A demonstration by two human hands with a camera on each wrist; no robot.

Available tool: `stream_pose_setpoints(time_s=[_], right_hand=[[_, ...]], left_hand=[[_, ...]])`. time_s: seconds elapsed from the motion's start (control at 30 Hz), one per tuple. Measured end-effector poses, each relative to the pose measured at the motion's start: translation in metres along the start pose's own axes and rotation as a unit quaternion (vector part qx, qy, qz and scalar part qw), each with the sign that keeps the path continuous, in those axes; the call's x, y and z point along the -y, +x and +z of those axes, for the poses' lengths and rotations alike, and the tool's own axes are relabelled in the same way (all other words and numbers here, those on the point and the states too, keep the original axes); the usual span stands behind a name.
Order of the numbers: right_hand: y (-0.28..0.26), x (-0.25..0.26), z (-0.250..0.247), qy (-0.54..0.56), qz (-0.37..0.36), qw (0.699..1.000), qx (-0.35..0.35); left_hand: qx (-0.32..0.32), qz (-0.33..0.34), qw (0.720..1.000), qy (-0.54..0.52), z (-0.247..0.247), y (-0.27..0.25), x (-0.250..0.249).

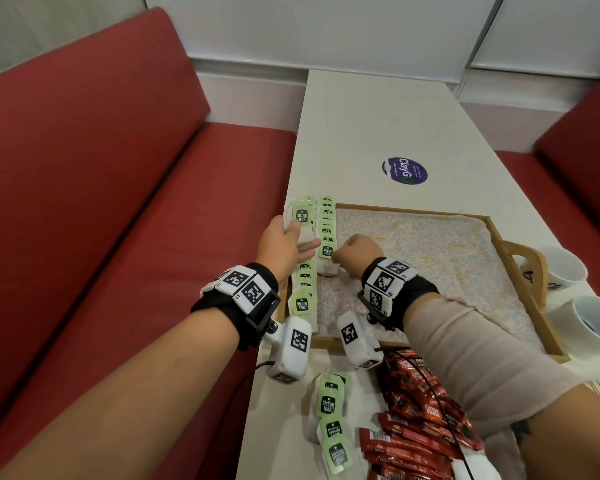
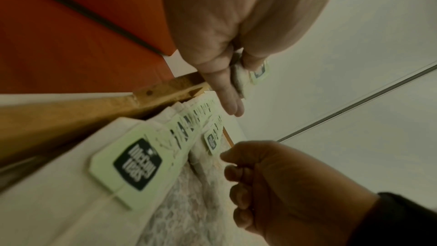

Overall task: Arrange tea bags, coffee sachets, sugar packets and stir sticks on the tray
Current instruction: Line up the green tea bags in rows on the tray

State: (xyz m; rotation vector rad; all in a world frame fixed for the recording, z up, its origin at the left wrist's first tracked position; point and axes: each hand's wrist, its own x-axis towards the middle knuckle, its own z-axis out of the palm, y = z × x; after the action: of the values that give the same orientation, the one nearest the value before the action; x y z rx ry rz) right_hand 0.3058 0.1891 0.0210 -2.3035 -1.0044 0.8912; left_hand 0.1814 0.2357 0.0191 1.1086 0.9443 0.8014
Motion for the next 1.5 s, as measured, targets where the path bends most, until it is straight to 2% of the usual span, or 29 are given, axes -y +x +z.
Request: stream_pose_setpoints(time_s=[0.13,0.23,0.37,0.5,0.7,0.87,0.97,1.1,1.17,1.5], right_hand=[[-0.006,0.004,0.002,0.113,-0.09,0.989,-0.019],[-0.016,0.011,0.002,0.156,-0.142,0.977,-0.009],[-0.025,0.012,0.004,0.166,-0.173,0.971,0.014],[-0.03,0.01,0.006,0.174,-0.175,0.969,0.026],[-0.03,0.005,-0.003,0.174,-0.13,0.976,0.007],[-0.026,-0.008,-0.012,0.143,-0.031,0.989,0.033],[-0.025,-0.009,-0.012,0.087,0.017,0.995,0.056],[-0.02,-0.007,-0.01,-0.025,0.036,0.995,0.086],[-0.019,-0.005,-0.008,-0.044,0.055,0.992,0.101],[-0.018,-0.006,-0.001,0.043,0.098,0.99,0.096]], left_hand=[[-0.008,-0.005,1.0,0.022,-0.002,-0.002,-0.001],[-0.015,0.002,1.0,0.025,-0.005,-0.004,-0.003],[-0.004,0.015,1.0,0.025,-0.009,-0.011,-0.004],[0.008,0.019,1.0,0.019,-0.009,-0.018,-0.004],[-0.026,0.009,0.999,0.015,-0.009,-0.018,-0.006],[-0.044,0.02,0.998,0.036,-0.012,-0.013,-0.005],[-0.046,0.031,0.997,0.059,-0.013,-0.011,-0.003],[-0.043,0.037,0.996,0.066,-0.013,-0.011,-0.003],[-0.045,0.037,0.996,0.067,-0.014,-0.011,-0.003],[-0.047,0.047,0.994,0.087,-0.015,-0.01,0.0]])
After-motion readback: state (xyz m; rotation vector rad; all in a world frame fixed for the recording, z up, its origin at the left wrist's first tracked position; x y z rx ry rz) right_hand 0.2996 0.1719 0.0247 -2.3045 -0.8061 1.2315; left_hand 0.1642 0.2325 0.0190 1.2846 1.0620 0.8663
